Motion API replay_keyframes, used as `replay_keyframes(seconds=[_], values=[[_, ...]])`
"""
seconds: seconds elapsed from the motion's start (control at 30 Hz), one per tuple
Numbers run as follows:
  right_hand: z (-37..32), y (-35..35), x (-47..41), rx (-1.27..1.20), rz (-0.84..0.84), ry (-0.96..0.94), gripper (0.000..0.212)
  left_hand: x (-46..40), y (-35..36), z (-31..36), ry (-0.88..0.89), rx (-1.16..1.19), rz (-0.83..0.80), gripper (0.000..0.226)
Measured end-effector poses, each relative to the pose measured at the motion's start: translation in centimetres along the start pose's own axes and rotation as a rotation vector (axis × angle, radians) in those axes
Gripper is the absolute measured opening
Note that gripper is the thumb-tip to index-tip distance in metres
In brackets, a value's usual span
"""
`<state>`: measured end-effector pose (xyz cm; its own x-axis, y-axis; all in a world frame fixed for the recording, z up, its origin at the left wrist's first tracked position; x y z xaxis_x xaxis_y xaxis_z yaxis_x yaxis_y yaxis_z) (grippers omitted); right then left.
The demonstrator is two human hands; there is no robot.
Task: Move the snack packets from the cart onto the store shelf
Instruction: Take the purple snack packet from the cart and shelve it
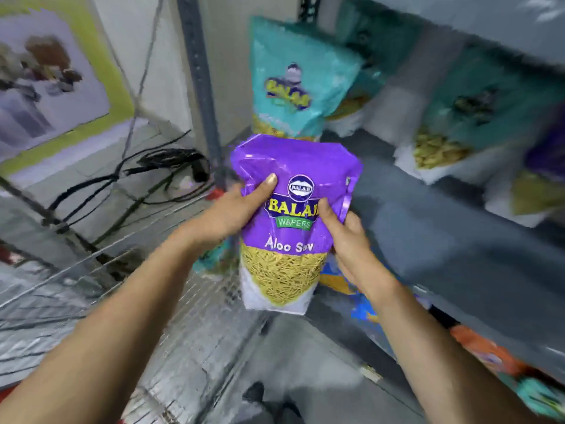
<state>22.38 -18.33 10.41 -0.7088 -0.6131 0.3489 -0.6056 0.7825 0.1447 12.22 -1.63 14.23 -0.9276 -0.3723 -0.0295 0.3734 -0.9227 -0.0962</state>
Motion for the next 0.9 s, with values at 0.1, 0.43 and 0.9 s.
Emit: replay_keyframes(seconds=[0.1,0.43,0.9], values=[[-3.4,-6.4,3.8,-0.019,0.123,-0.115,0.023,-2.5,6.6,3.4,0.063,-0.034,-0.156,0.056],[-10.6,-26.9,14.6,0.086,0.675,-0.266,0.029,-7.8,31.1,11.2,0.284,0.145,-0.499,0.026],[-7.1,-39.7,17.3,0.139,0.964,-0.321,0.022,-10.7,46.4,6.1,0.247,0.207,-0.525,0.027]])
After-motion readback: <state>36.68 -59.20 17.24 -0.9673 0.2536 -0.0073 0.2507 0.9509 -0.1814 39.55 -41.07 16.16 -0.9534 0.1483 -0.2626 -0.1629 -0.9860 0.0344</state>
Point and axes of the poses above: each hand's wrist, its own x-axis away from the middle knuckle, its own y-axis out of the palm, z = x × y, the point moved 3 cm from there along -x, towards the middle knuckle, and after that the axes turned 11 degrees about y, right-handed, at the moved point
